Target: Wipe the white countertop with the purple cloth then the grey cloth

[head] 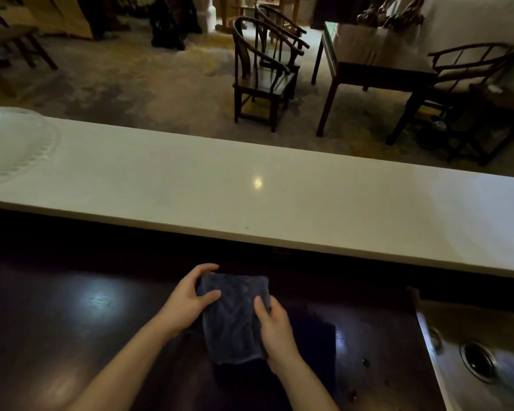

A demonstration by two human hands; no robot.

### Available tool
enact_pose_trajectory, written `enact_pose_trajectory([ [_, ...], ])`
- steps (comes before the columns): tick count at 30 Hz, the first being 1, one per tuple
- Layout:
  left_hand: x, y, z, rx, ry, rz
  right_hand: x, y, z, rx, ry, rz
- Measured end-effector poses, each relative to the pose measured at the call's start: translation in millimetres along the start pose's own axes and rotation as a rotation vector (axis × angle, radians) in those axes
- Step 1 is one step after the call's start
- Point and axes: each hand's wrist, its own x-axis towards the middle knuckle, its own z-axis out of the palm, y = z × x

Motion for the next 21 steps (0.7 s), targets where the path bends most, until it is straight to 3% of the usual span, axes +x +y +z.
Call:
enact_pose_trajectory([
  [4,-5.2,-42.1,8.6,0.303,0.048,0.026,5.4,32.4,1.1,-0.257,0.064,0.074],
  [10,-9.6,-66.9,19.2,0.489,0.084,0.088,6.3,52.7,0.6,-0.576,0.11,0.134],
  [15,-16.1,-79.5,23.3,0.656,-0.029,0.046,4.5,55.8,-0.7,-0.792,0.141,0.063],
  [21,-21.0,-73.4,23.4,0.901,-0.03,0.073,3.9,45.0,-2.0,-1.047,0.128,0.014],
])
